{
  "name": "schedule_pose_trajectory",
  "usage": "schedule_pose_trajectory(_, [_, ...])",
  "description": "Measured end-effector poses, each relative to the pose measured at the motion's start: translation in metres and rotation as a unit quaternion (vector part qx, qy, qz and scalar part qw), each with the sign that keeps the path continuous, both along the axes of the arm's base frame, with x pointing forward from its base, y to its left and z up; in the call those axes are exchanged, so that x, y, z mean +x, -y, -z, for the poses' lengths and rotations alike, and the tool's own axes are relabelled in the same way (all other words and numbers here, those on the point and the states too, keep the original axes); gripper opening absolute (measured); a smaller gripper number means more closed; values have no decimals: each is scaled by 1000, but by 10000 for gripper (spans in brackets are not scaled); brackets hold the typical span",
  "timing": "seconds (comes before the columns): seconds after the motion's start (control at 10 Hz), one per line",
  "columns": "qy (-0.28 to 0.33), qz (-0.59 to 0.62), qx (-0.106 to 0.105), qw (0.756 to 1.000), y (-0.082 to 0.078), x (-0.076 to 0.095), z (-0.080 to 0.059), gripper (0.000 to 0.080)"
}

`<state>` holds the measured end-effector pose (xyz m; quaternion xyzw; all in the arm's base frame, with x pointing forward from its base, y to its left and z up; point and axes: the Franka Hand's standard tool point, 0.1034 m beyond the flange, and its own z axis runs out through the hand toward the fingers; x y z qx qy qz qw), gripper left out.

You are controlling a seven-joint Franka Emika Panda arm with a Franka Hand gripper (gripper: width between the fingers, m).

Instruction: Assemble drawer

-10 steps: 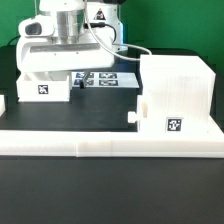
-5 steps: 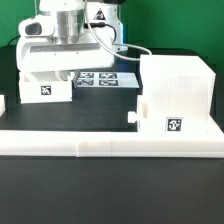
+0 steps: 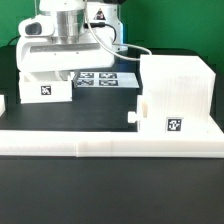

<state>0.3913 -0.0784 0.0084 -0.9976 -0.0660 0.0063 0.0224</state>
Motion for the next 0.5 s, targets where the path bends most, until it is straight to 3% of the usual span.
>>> schedule_pose_trajectory(0.1, [-18,-23,9,1000,-18,11,-16,41])
schedule_pose_trajectory(0.4, [-14,-63,17,998,-47,38,-48,41])
schedule_pose_trajectory(0.5, [-11,-77,16,997,-44,36,-44,41])
